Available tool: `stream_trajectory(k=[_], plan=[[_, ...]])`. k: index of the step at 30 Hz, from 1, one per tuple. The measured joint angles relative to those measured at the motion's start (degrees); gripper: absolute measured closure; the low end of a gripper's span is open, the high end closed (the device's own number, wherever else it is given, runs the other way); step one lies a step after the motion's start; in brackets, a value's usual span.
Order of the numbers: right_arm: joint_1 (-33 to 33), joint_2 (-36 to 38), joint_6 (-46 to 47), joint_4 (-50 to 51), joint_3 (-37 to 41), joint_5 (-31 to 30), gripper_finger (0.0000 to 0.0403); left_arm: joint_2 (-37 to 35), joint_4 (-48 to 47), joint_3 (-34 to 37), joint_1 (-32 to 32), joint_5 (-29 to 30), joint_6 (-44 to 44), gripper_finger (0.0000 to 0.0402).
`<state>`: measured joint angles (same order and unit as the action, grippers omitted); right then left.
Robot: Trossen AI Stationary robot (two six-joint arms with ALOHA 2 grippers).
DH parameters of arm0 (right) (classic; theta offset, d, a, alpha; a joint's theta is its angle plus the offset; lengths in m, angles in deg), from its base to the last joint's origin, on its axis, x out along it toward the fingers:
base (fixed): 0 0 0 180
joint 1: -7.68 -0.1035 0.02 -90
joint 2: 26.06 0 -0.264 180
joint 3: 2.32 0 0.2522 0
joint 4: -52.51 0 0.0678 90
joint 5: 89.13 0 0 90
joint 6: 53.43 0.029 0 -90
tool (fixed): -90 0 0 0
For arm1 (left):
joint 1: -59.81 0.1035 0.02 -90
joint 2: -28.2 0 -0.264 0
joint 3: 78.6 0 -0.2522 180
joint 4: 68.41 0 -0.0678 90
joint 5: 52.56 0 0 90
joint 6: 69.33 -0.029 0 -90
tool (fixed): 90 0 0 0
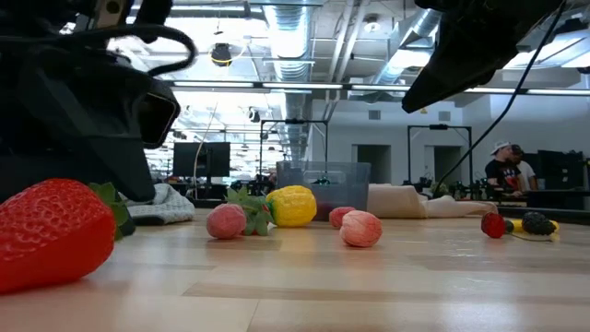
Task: Pick and placing Produce into tupperware
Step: Put the red strawberry into the black bin
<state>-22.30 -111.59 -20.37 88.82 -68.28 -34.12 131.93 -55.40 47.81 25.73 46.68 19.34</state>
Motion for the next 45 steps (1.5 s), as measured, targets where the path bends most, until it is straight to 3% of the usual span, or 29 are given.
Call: stream_trajectory(k=[8, 16, 28, 45], plan=[[0.0, -0.1, 0.4, 0.1, 0.0, 0.2, 0.028, 0.3, -2.4, -2.0, 0.0, -0.4, -1.4, 0.0305], [0.0, -0.1, 0.4, 0.1, 0.0, 0.2, 0.028, 0.3, -2.7, -2.1, 0.0, 0.2, -4.4, 0.0394], [0.0, -0.1, 0.4, -0.4, 0.0, 0.2, 0.028, 0.5, 2.3, -2.1, 4.7, 2.4, -15.7, 0.0401], [0.0, -0.1, 0.6, -0.5, 0.0, 0.2, 0.028, -2.2, 13.7, -2.1, 14.2, -0.6, -33.1, 0.0401]])
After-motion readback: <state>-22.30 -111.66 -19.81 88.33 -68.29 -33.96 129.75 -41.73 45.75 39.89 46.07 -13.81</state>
